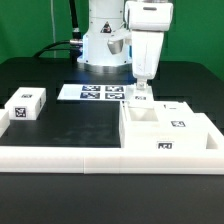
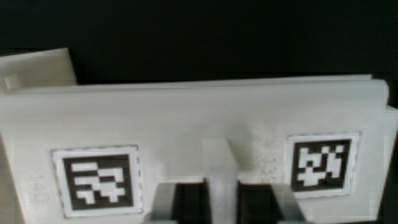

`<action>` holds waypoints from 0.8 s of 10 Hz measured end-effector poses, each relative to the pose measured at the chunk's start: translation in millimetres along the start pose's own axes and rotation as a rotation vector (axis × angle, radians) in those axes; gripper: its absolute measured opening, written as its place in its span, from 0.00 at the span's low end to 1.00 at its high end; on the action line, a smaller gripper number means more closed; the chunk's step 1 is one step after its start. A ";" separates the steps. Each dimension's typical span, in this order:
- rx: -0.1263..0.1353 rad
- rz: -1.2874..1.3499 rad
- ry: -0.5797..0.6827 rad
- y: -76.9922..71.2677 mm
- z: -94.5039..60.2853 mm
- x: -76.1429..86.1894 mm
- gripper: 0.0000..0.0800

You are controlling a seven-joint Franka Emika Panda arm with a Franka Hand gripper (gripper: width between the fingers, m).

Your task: Assemble cabinet

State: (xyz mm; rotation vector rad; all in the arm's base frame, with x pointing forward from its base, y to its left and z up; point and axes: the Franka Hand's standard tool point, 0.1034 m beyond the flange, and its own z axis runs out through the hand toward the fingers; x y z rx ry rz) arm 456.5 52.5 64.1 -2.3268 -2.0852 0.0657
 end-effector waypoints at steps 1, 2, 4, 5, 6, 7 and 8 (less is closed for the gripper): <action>-0.009 -0.001 0.002 -0.3 -1.0 3.2 0.09; -0.008 -0.001 0.003 -0.9 -0.4 3.1 0.09; -0.009 0.000 0.003 -0.5 -0.5 2.7 0.09; -0.008 -0.004 0.001 2.5 -2.1 2.2 0.09; -0.005 -0.011 -0.002 5.5 -3.1 2.0 0.09; -0.002 -0.015 -0.003 7.7 -3.2 2.1 0.09; -0.001 -0.015 -0.004 9.5 -3.4 2.4 0.09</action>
Offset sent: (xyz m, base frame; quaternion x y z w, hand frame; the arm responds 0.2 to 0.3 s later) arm 0.0000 0.0000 0.0000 0.0000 0.0000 0.0000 1.0000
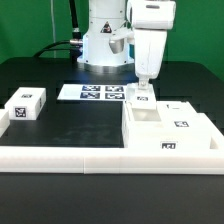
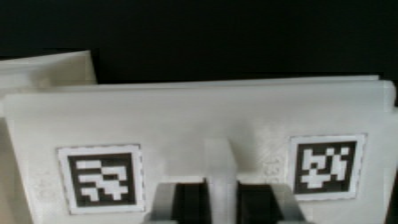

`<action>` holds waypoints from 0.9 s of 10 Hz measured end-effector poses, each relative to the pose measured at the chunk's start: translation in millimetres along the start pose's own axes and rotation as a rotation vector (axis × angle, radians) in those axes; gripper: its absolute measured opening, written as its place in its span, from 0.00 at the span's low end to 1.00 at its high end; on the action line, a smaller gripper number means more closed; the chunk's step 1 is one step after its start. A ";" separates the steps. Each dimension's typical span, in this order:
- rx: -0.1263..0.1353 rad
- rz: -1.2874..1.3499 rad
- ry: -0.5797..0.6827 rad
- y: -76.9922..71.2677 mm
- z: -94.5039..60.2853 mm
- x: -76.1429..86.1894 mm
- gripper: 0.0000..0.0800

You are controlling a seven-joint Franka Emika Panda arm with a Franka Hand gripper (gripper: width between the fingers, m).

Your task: Assemble cabinet

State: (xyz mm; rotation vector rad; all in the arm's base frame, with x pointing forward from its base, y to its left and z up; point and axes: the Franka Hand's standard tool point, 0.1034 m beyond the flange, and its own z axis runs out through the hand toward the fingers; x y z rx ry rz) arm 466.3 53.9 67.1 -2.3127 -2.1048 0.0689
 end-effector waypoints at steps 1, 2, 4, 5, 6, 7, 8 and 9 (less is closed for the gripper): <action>0.001 0.000 0.000 1.4 0.1 0.2 0.09; 0.002 -0.010 -0.001 2.3 1.1 1.3 0.09; -0.005 -0.010 0.003 2.4 1.2 2.0 0.09; -0.005 -0.010 0.003 2.4 1.3 2.0 0.09; -0.005 -0.010 0.003 2.7 1.3 1.5 0.09; -0.010 -0.057 0.005 7.0 1.4 -1.6 0.09; -0.015 -0.061 0.007 11.2 0.7 -2.5 0.09; -0.018 -0.073 0.009 15.9 0.1 -2.4 0.09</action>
Offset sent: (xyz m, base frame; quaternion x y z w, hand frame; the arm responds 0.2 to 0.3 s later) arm 0.0000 0.0000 0.0000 0.0000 0.0000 0.0000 1.0000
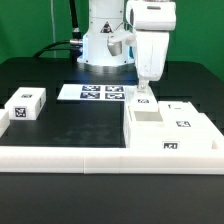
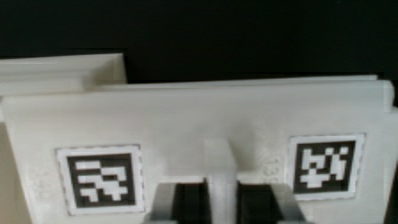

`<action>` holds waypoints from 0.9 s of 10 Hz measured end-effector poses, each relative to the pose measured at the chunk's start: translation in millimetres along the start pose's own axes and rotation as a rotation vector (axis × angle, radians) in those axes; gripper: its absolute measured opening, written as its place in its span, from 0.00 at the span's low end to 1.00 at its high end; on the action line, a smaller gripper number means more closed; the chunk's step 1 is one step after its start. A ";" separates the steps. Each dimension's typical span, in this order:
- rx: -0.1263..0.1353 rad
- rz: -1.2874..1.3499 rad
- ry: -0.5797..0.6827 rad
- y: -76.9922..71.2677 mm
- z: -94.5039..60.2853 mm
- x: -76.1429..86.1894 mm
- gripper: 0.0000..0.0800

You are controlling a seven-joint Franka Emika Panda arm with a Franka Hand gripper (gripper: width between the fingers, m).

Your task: Assemble cabinet

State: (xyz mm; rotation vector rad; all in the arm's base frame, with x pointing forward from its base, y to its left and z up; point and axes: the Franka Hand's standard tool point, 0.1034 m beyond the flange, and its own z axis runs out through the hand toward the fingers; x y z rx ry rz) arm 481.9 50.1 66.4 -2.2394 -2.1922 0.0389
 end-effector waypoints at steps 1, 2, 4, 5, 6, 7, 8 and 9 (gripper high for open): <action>-0.002 -0.007 0.001 6.1 -0.3 -0.2 0.09; -0.001 -0.007 0.002 9.0 0.1 0.0 0.09; -0.005 -0.011 0.004 13.2 0.1 0.4 0.09; -0.005 -0.011 0.004 13.2 0.1 0.4 0.09; -0.005 -0.011 0.004 13.2 0.1 0.4 0.09; -0.005 -0.011 0.004 13.7 0.1 0.4 0.09; -0.007 -0.008 0.005 22.4 -0.4 0.8 0.09; -0.017 0.000 0.010 39.9 -1.4 3.1 0.09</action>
Offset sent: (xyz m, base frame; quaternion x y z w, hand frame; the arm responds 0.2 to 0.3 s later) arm 0.0000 0.0000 0.0000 0.0000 0.0000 0.0000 1.0000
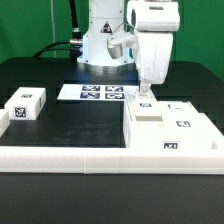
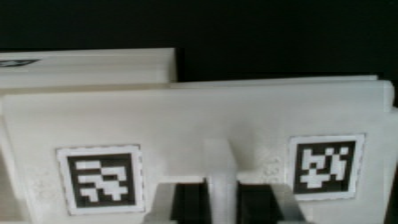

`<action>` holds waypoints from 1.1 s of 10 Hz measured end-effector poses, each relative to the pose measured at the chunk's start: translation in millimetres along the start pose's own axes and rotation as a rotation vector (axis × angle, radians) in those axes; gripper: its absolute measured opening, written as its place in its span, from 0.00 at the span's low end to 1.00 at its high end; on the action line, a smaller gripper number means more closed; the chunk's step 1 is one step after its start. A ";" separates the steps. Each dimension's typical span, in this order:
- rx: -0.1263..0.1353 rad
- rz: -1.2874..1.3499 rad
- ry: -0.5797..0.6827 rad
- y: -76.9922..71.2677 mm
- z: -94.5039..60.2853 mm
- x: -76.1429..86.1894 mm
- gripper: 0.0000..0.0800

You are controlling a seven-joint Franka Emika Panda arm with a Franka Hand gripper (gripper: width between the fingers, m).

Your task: Assemble cabinet

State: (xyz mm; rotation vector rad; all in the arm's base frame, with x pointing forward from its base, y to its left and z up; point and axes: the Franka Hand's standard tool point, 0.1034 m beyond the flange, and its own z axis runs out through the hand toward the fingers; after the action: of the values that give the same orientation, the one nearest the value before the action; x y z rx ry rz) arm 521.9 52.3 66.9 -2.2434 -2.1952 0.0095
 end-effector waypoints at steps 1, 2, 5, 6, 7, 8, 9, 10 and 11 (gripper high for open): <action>-0.010 0.004 0.005 11.0 0.3 0.8 0.09; -0.018 0.007 0.009 19.0 0.4 1.4 0.09; -0.045 0.006 0.021 44.8 0.1 5.0 0.09; -0.035 0.004 0.019 51.1 -0.3 5.1 0.09; -0.036 0.005 0.020 51.9 -0.6 8.2 0.09; -0.036 0.004 0.020 51.8 -0.4 8.5 0.09; -0.036 0.004 0.020 51.8 -0.4 8.4 0.09; -0.036 0.004 0.020 51.6 -0.2 8.4 0.10; -0.035 0.004 0.020 51.4 -0.1 8.3 0.32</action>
Offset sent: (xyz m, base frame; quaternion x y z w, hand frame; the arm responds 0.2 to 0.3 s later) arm 0.0348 0.0091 -0.0065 -0.0082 -0.0002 -0.0282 0.9996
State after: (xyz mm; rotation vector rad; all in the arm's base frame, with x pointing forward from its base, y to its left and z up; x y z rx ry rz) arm 573.5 59.5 66.6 -2.2559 -2.1981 -0.0514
